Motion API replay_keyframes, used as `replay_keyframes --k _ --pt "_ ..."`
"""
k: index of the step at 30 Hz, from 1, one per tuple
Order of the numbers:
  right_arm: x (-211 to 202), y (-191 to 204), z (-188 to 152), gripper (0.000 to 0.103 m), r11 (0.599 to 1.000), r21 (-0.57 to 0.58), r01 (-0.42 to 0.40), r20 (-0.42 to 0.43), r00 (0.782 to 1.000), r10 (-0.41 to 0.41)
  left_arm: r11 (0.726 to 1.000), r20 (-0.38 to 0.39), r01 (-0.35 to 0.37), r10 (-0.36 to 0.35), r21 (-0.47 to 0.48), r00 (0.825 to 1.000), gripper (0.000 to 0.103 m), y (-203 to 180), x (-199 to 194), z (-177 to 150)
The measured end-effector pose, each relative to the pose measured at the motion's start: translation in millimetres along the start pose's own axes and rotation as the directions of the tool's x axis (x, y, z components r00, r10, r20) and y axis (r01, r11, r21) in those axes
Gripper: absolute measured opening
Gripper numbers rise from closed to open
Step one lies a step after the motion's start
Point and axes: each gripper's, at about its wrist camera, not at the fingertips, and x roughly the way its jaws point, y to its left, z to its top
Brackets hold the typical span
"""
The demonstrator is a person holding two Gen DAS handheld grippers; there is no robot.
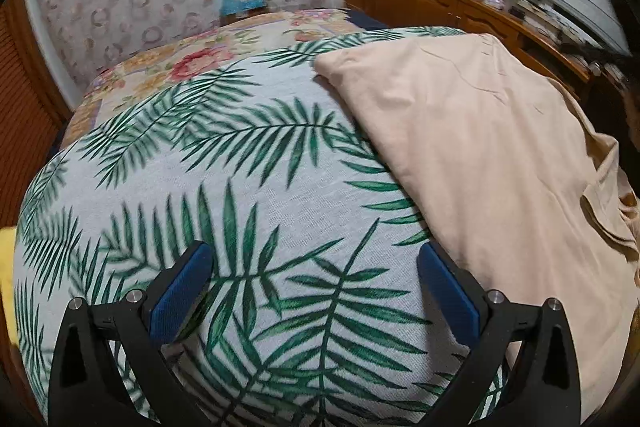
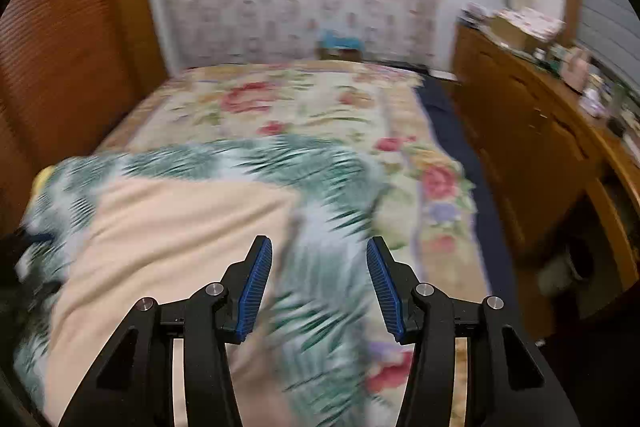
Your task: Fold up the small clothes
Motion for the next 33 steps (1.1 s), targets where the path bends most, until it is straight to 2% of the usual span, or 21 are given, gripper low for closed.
replay_keyframes --k 5,10,15,19,24,27,29,31,32,33 --pt "-25 54 -45 0.052 0.99 -0.082 -0.119 -0.031 0.993 0.117 0.998 0.076 0.043 -0.039 -0.051 0.996 0.103 -3 -33 -14" --pt "-33 82 -81 0.052 0.973 -0.097 -0.207 -0.083 0.976 0.2 0.991 0.148 0.103 -0.09 -0.083 0.985 0.103 -14 -76 -31" --pt "-23 93 -101 0.052 0.977 -0.12 -0.175 -0.096 0.982 0.164 0.994 0.163 0.093 -0.082 -0.059 0.983 0.103 -35 -95 -50" --pt "-30 102 -106 0.052 0.982 -0.157 -0.106 -0.07 0.993 0.096 0.995 0.154 0.083 -0.074 -0.053 0.985 0.103 -45 -100 -64" --pt "-59 121 -113 0.052 0.981 -0.154 -0.117 -0.006 0.993 0.118 0.996 0.152 0.082 -0.073 -0.048 0.986 0.103 -54 -107 -78" --pt "-61 128 -122 0.052 0.976 -0.163 -0.144 -0.018 0.989 0.143 0.995 0.149 0.09 -0.083 -0.042 0.985 0.103 -60 -108 -83" --pt "-53 134 -128 0.052 0.975 -0.19 -0.116 -0.03 0.993 0.112 0.994 0.148 0.101 -0.094 -0.044 0.985 0.103 -64 -108 -85" --pt "-41 131 -130 0.047 0.979 -0.189 -0.076 -0.05 0.996 0.068 0.993 0.141 0.112 -0.104 -0.046 0.984 0.103 -66 -106 -87" --pt "-36 128 -129 0.038 0.981 -0.187 -0.051 -0.059 0.997 0.041 0.993 0.139 0.112 -0.105 -0.044 0.985 0.103 -68 -106 -88" --pt "-32 126 -130 0.018 0.982 -0.187 -0.03 -0.06 0.998 0.019 0.993 0.137 0.111 -0.104 -0.043 0.985 0.103 -69 -106 -89"
